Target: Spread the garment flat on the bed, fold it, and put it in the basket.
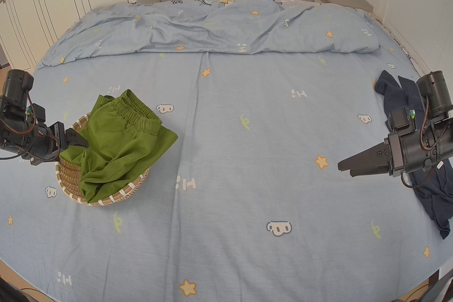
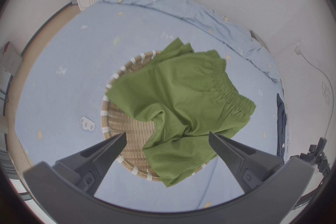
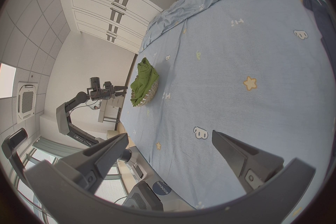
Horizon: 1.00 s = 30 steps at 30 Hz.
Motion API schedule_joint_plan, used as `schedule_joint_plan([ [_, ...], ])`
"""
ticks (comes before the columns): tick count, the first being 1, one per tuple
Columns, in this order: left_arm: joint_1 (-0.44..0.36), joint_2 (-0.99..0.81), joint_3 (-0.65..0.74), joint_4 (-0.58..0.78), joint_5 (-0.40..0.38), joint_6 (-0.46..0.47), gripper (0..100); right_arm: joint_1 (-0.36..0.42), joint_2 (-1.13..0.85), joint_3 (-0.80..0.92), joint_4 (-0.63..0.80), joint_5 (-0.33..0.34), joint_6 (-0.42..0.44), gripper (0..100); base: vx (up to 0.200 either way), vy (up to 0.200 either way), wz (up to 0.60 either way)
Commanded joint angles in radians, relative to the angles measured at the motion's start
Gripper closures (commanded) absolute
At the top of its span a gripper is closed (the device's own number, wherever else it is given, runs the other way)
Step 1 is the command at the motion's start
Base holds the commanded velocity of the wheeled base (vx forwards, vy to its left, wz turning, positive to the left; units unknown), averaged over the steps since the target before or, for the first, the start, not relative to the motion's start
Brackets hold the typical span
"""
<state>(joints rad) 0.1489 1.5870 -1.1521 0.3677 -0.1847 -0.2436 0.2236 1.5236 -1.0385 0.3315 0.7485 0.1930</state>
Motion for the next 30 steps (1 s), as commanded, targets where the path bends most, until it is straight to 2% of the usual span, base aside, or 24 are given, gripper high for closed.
schedule_joint_plan([
  [1, -0.019, -0.108, -0.003, 0.011, 0.019, 0.001, 0, 0.000, -0.028, 0.003, 0.001, 0.000, 0.000, 0, 0.000, 0.000, 0.00],
  [4, -0.091, -0.222, 0.040, 0.008, 0.022, -0.005, 0, 0.000, -0.115, 0.038, 0.000, -0.011, -0.003, 0, 0.000, 0.000, 0.00],
  [8, -0.117, -0.380, 0.163, -0.027, 0.021, -0.017, 0, -0.007, -0.257, 0.186, -0.040, -0.043, -0.056, 0, 0.000, 0.000, 0.00],
  [12, -0.141, -0.611, 0.365, -0.072, 0.022, -0.060, 0, -0.030, -0.445, 0.462, -0.193, -0.047, -0.079, 0, 0.000, 0.000, 0.00],
  [15, -0.135, -0.834, 0.543, -0.076, 0.030, -0.066, 0, -0.087, -0.605, 0.684, -0.359, -0.046, -0.076, 0, 0.000, 0.000, 0.00],
  [17, -0.131, -0.915, 0.589, -0.064, 0.036, -0.071, 0, -0.115, -0.663, 0.744, -0.402, -0.043, -0.076, 0, 0.000, 0.000, 0.00],
  [18, -0.118, -1.042, 0.654, -0.058, 0.050, -0.088, 0, -0.136, -0.750, 0.810, -0.427, -0.040, -0.076, 0, 0.000, 0.000, 0.00],
  [19, -0.118, -1.042, 0.654, -0.058, 0.050, -0.088, 0, -0.136, -0.750, 0.810, -0.427, -0.040, -0.076, 0, 0.000, 0.000, 0.00],
  [21, -0.111, -1.230, 0.712, -0.038, 0.054, -0.094, 0, -0.136, -0.905, 0.870, -0.404, -0.040, -0.064, 0, 0.000, 0.000, 0.00],
  [25, -0.112, -1.357, 0.750, -0.004, 0.056, -0.092, 0, -0.133, -1.043, 0.877, -0.325, -0.040, -0.038, 0, 0.000, 0.000, 0.00],
  [27, -0.108, -1.489, 0.819, 0.010, 0.059, -0.082, 0, -0.132, -1.163, 0.867, -0.244, -0.041, -0.015, 0, 0.000, 0.000, 0.00],
  [28, -0.111, -1.524, 0.859, 0.007, 0.073, -0.063, 0, -0.133, -1.206, 0.867, -0.221, -0.043, -0.009, 0, 0.000, 0.000, 0.00],
  [30, -0.111, -1.520, 0.925, -0.027, 0.148, -0.026, 0, -0.135, -1.280, 0.868, -0.184, -0.041, -0.003, 0, 0.000, 0.000, 0.00],
])
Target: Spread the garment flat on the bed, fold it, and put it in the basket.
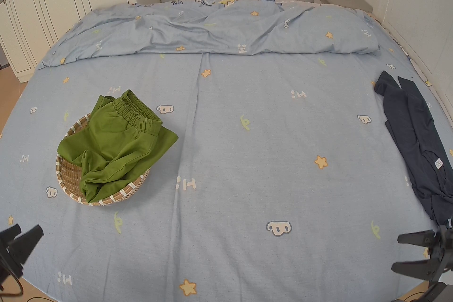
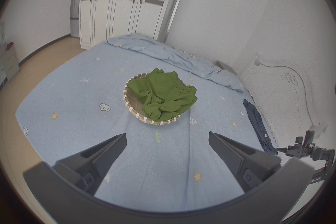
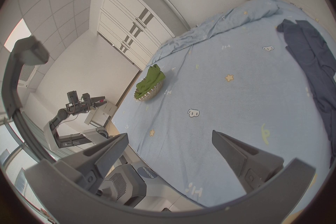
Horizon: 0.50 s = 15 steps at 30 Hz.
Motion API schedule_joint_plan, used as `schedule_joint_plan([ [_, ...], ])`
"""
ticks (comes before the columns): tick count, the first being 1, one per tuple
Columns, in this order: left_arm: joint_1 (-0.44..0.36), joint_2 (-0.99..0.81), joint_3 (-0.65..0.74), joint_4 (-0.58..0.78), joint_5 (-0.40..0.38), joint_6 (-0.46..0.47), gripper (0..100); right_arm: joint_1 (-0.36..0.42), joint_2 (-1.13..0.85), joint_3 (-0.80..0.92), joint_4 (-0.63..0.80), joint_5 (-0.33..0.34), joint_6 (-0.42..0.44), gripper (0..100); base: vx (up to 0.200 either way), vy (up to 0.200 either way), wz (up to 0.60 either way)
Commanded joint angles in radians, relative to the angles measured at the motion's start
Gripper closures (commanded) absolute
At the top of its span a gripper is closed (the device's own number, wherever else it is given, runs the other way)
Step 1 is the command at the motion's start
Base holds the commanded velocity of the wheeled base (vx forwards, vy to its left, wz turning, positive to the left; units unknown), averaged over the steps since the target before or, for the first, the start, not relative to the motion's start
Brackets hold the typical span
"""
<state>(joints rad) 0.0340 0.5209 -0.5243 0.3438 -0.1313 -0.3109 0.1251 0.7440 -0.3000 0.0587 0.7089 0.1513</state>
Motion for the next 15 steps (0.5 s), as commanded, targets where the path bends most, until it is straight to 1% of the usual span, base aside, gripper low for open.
schedule_joint_plan([
  [1, 0.003, -0.450, 0.334, -0.034, 0.137, 0.064, 0, -0.036, -0.540, 0.131, 0.113, -0.005, 0.040, 0, 0.000, 0.000, 0.00],
  [2, -0.009, -0.455, 0.374, -0.078, 0.167, 0.090, 0, -0.039, -0.586, 0.134, 0.135, -0.006, 0.040, 0, 0.000, 0.000, 0.00],
  [3, -0.023, -0.479, 0.392, -0.118, 0.171, 0.111, 0, -0.045, -0.626, 0.133, 0.153, -0.006, 0.042, 0, 0.000, 0.000, 0.00],
  [5, -0.037, -0.521, 0.434, -0.220, 0.162, 0.203, 0, -0.065, -0.670, 0.150, 0.164, -0.026, 0.022, 0, 0.000, 0.000, 0.00],
  [7, -0.037, -0.521, 0.471, -0.278, 0.157, 0.308, 0, -0.150, -0.721, 0.171, 0.161, -0.071, 0.022, 0, 0.000, 0.000, 0.00],
  [8, -0.037, -0.521, 0.471, -0.278, 0.157, 0.308, 0, -0.150, -0.721, 0.171, 0.161, -0.071, 0.022, 0, 0.000, 0.000, 0.00],
  [9, -0.034, -0.521, 0.486, -0.316, 0.153, 0.358, 0, -0.139, -0.739, 0.182, 0.147, -0.151, -0.007, 0, 0.000, 0.000, 0.00],
  [10, -0.034, -0.521, 0.491, -0.328, 0.159, 0.369, 0, -0.134, -0.732, 0.188, 0.133, -0.224, -0.036, 0, 0.000, 0.000, 0.00],
  [12, -0.034, -0.521, 0.507, -0.348, 0.171, 0.391, 0, -0.134, -0.729, 0.209, 0.090, -0.439, -0.101, 0, 0.000, 0.000, 0.00],
  [13, -0.034, -0.521, 0.514, -0.351, 0.174, 0.394, 0, -0.134, -0.729, 0.222, 0.073, -0.529, -0.122, 0, 0.000, 0.000, 0.00],
  [14, -0.034, -0.521, 0.515, -0.353, 0.174, 0.397, 0, -0.134, -0.729, 0.229, 0.056, -0.582, -0.139, 0, 0.000, 0.000, 0.00],
  [15, -0.034, -0.521, 0.515, -0.355, 0.173, 0.394, 0, -0.134, -0.729, 0.246, 0.021, -0.680, -0.176, 0, 0.000, 0.000, 0.00],
])
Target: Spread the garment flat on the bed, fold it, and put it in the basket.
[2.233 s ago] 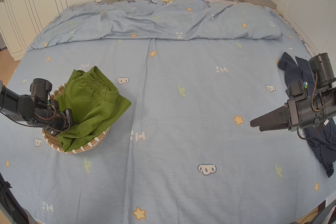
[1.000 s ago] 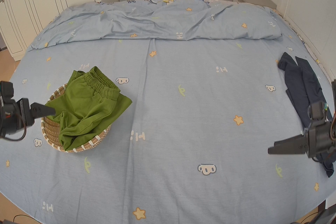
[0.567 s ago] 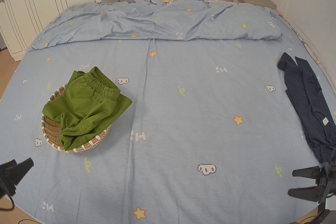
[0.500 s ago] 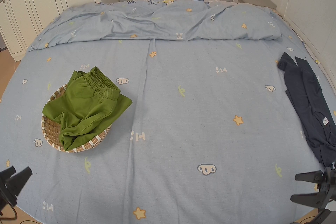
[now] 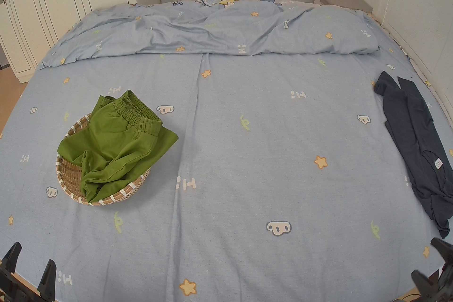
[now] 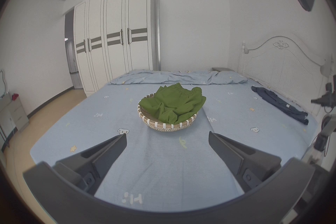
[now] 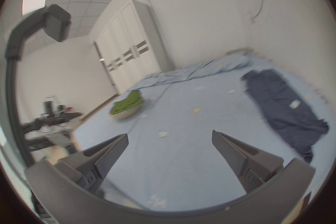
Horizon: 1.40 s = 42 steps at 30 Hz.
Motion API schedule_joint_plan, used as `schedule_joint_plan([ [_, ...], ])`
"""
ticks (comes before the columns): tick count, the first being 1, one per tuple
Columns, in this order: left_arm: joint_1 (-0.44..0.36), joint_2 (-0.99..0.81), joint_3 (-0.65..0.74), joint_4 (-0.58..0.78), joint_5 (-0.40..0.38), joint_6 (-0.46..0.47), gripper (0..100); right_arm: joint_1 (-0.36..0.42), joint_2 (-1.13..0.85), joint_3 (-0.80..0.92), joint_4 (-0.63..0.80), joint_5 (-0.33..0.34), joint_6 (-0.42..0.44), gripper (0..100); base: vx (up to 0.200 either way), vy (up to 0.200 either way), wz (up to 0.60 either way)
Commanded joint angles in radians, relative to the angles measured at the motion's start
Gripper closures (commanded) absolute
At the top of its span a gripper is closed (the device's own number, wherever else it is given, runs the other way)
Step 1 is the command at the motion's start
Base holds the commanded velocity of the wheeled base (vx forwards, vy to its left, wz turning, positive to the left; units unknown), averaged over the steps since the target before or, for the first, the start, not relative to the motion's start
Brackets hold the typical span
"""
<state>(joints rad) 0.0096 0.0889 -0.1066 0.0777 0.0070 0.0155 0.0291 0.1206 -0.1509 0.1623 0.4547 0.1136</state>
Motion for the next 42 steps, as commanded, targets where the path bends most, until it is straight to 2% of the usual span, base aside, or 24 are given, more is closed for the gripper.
schedule_joint_plan([
  [1, -0.010, -0.089, 0.097, -0.087, 0.034, 0.066, 0, -0.038, -0.105, 0.103, -0.103, -0.472, -0.143, 0, 0.000, 0.000, 0.00],
  [2, -0.011, -0.089, 0.096, -0.082, 0.041, 0.061, 0, -0.038, -0.105, 0.116, -0.133, -0.516, -0.140, 0, 0.000, 0.000, 0.00],
  [5, -0.011, -0.089, 0.094, -0.085, 0.044, 0.050, 0, -0.038, -0.105, 0.123, -0.153, -0.544, -0.104, 0, 0.000, 0.000, 0.00],
  [6, -0.011, -0.089, 0.096, -0.090, 0.067, 0.014, 0, -0.038, -0.105, 0.125, -0.158, -0.585, -0.058, 0, 0.000, 0.000, 0.00],
  [9, -0.013, -0.089, 0.100, -0.088, 0.080, -0.048, 0, -0.037, -0.107, 0.134, -0.179, -0.723, -0.072, 0, 0.000, 0.000, 0.00],
  [13, -0.013, -0.089, 0.100, -0.088, 0.079, -0.052, 0, -0.035, -0.107, 0.134, -0.179, -0.734, -0.091, 0, 0.000, 0.000, 0.00],
  [14, -0.013, -0.089, 0.102, -0.090, 0.077, -0.051, 0, -0.044, -0.108, 0.125, -0.152, -0.588, -0.107, 0, 0.000, 0.000, 0.00],
  [15, -0.013, -0.089, 0.102, -0.090, 0.077, -0.051, 0, -0.044, -0.108, 0.125, -0.152, -0.588, -0.107, 0, 0.000, 0.000, 0.00],
  [16, -0.013, -0.089, 0.102, -0.090, 0.077, -0.051, 0, -0.037, -0.115, 0.136, -0.139, -0.504, -0.117, 0, 0.000, 0.000, 0.00],
  [18, -0.013, -0.089, 0.102, -0.093, 0.077, -0.051, 0, -0.035, -0.119, 0.140, -0.135, -0.415, -0.137, 0, 0.000, 0.000, 0.00],
  [22, -0.013, -0.089, 0.104, -0.096, 0.077, -0.051, 0, -0.035, -0.119, 0.142, -0.142, -0.458, -0.111, 0, 0.000, 0.000, 0.00],
  [40, -0.013, -0.089, 0.105, -0.098, 0.073, -0.049, 0, -0.035, -0.121, 0.143, -0.144, -0.456, -0.115, 0, 0.000, 0.000, 0.00],
  [42, -0.011, -0.089, 0.105, -0.081, 0.051, -0.023, 0, -0.035, -0.121, 0.143, -0.145, -0.456, -0.115, 0, 0.000, 0.000, 0.00],
])
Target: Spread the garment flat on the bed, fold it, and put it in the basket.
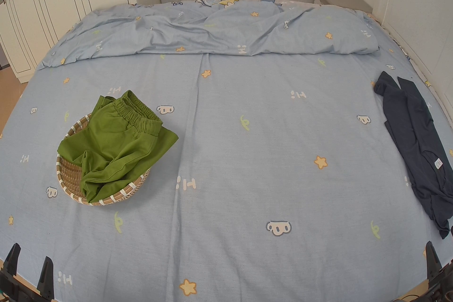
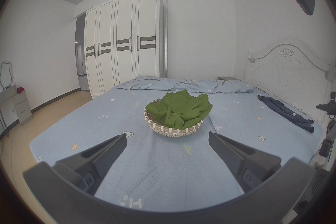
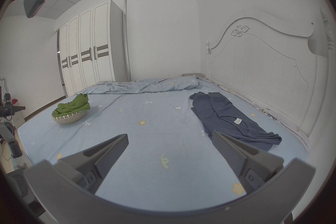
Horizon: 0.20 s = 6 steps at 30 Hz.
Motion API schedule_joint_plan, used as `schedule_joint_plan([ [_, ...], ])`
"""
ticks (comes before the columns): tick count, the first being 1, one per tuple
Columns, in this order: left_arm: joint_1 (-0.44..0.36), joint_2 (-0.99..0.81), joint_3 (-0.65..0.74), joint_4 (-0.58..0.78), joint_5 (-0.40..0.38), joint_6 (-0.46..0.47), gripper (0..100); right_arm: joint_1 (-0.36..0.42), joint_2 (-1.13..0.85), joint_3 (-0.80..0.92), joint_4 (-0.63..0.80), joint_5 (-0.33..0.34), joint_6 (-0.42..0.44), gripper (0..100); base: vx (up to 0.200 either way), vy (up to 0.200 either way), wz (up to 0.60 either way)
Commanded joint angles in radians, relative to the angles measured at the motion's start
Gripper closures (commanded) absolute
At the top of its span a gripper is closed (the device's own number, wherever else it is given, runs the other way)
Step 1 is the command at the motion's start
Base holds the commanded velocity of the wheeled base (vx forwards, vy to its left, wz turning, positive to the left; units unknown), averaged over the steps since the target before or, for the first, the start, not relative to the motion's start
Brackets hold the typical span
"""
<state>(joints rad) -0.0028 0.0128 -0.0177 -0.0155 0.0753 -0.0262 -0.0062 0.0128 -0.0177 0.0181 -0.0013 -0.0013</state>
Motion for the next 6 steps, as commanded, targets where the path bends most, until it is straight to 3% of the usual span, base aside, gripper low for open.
schedule_joint_plan([
  [1, 0.001, -0.013, 0.016, 0.016, -0.031, 0.028, 0, 0.000, -0.013, 0.010, -0.001, 0.000, 0.000, 0, 0.000, 0.000, 0.00],
  [6, 0.001, -0.013, 0.016, 0.017, -0.046, 0.034, 0, 0.000, -0.011, 0.010, 0.000, 0.001, 0.001, 0, 0.000, 0.000, 0.00],
])
